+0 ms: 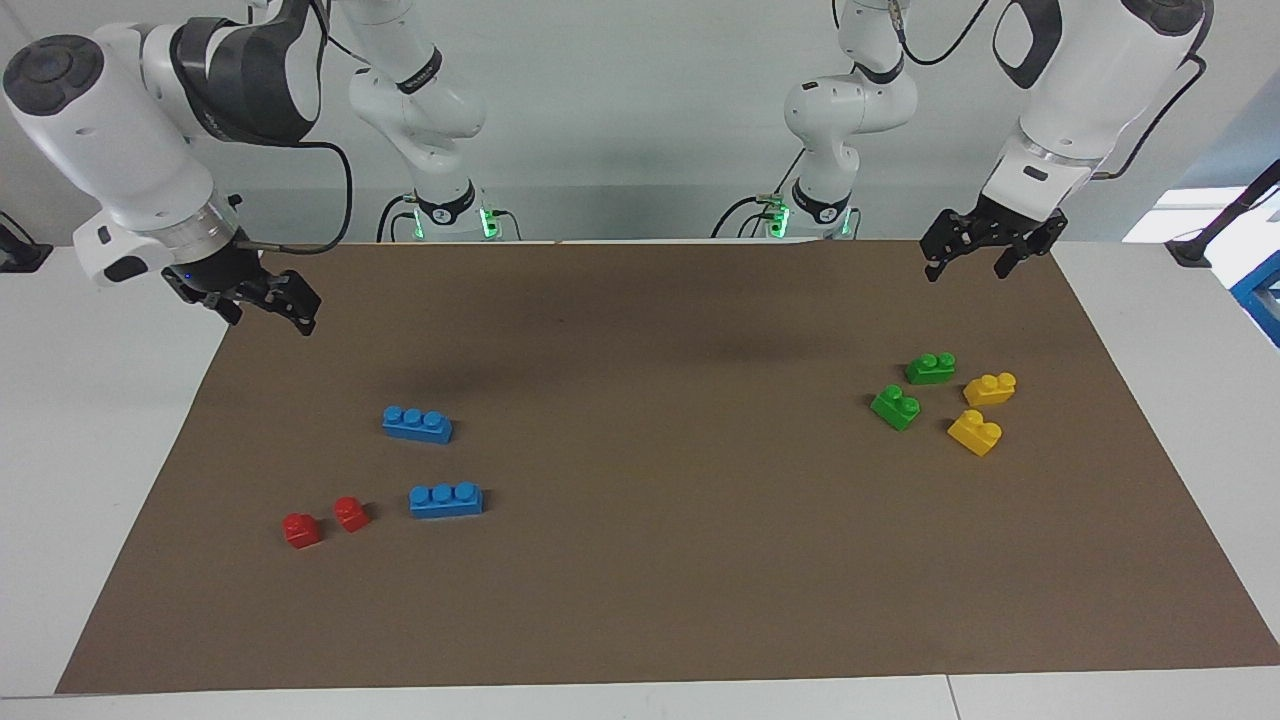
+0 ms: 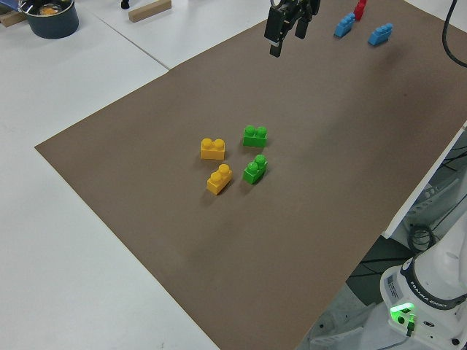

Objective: Remove green block with left arm and hold with right

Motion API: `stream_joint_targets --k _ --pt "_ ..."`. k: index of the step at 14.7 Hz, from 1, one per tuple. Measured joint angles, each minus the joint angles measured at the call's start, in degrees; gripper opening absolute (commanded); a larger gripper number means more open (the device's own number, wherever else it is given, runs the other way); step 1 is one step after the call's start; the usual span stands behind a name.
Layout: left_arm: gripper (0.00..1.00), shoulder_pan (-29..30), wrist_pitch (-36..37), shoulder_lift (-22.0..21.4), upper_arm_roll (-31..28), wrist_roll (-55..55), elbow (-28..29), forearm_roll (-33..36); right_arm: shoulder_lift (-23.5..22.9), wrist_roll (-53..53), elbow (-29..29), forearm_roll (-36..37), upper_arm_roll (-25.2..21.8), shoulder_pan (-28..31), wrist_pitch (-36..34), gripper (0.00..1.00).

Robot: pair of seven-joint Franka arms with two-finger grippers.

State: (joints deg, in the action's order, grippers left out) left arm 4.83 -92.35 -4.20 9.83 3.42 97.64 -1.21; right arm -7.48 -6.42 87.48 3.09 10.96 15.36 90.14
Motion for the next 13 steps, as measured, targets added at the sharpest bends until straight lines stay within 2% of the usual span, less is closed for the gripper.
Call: stream_joint_targets --k 13 --pt "1.00 0.00 0.00 -0.11 0.00 0.00 0.00 0.00 0.07 -0.35 0.00 0.00 0.05 0.00 0.02 0.99"
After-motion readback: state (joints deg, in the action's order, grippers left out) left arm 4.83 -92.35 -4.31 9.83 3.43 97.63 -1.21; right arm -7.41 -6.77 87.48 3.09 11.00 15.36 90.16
